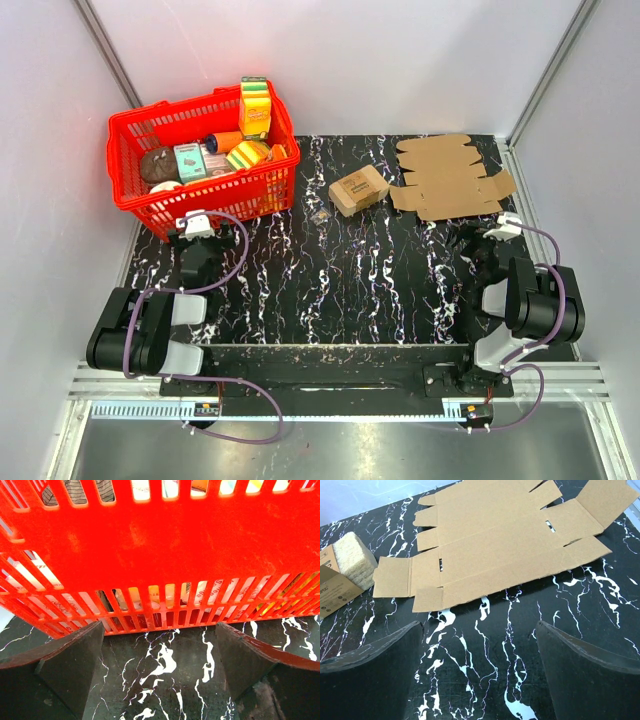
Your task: Fold the paper box
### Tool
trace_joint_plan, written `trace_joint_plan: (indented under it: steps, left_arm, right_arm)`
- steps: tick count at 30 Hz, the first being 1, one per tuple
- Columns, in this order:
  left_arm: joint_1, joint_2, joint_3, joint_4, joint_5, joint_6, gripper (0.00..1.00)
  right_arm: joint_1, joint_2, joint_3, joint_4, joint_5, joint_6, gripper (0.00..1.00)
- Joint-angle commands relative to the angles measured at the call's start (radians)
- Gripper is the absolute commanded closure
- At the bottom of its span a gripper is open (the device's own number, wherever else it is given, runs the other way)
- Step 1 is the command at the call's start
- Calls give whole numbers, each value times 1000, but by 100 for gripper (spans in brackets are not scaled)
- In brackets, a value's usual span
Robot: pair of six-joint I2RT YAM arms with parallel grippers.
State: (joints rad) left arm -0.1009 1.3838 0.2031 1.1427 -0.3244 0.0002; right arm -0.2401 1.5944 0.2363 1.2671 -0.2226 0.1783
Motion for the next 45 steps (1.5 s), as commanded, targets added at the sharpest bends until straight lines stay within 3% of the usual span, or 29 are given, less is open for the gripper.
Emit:
trace_joint_plan:
  steps: [1,13,20,23,28,32,37,42,45]
  left_arm:
    - [6,-2,9,25,24,4,1]
    - [6,0,16,12,30,6,1]
    - [-45,-28,-31,83,-107,14,1]
    - [-59,-28,-60,146,-113,29,1]
    - [-69,-26,-77,184,-119,40,1]
    - [-69,-26,-77,187,-122,40,1]
    - [-71,-25,-71,177,-117,43,1]
    - [-56,-78,-10,16,-42,70,1]
    - [-68,-198,117,-318,91,107,1]
  right_arm:
    - [4,-24,44,-6,-35,-30,1]
    - [4,-25,84,-77,-54,-39,1]
    - [42,-114,60,-134,132,-17,0]
    - [42,-273,92,-332,262,18,1]
    - [42,-453,340,-881,523,248,1]
    - [42,-464,468,-1066,482,305,1]
    - [42,-415,514,-1129,355,294,1]
    - [42,-352,538,-1158,286,319,1]
    - [41,-333,551,-1180,278,331,1]
